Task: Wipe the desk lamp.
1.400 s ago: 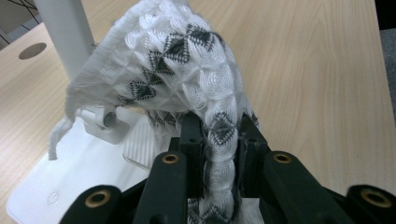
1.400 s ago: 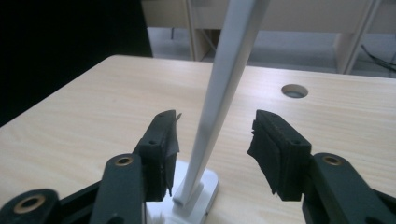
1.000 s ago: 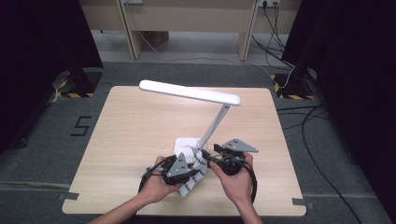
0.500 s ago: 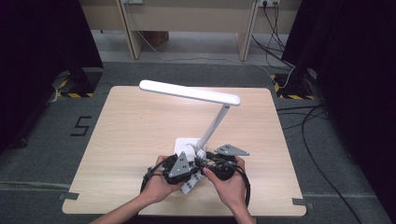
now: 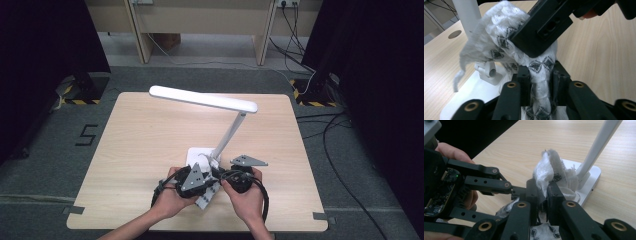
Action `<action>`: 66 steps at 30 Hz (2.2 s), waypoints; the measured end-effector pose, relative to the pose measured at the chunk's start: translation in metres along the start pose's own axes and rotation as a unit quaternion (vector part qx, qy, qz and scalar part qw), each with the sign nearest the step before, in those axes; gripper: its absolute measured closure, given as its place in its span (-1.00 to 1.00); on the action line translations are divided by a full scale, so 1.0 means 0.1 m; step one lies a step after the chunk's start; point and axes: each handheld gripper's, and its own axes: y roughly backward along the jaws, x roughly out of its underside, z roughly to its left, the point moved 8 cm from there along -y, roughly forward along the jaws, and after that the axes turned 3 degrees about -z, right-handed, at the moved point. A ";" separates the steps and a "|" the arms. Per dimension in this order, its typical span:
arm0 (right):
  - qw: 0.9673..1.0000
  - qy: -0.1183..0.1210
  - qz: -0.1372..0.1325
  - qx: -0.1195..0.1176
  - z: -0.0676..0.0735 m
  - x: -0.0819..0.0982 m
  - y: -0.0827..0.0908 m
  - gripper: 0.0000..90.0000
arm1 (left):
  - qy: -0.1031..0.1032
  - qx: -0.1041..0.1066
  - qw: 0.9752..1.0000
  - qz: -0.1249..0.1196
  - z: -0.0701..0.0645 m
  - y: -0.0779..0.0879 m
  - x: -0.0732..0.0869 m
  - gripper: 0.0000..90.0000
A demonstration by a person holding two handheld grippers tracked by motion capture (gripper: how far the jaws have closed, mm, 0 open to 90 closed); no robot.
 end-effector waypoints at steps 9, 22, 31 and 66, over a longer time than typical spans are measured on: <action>0.999 -0.011 -0.029 0.014 -0.04 -0.10 0.09 0.87 | 0.010 0.000 1.000 0.002 -0.01 -0.01 0.02 0.35; 0.998 -0.006 -0.052 0.033 -0.07 -0.15 0.08 -0.08 | 0.015 -0.025 1.000 0.000 0.07 0.03 0.01 0.76; 0.999 -0.025 -0.036 0.000 -0.05 -0.04 -0.02 -0.08 | 0.004 -0.028 0.999 -0.022 0.05 0.05 -0.05 0.76; 0.998 -0.011 -0.056 0.031 -0.25 -0.15 0.25 0.80 | 0.029 -0.040 0.998 -0.048 0.20 0.33 -0.17 -0.18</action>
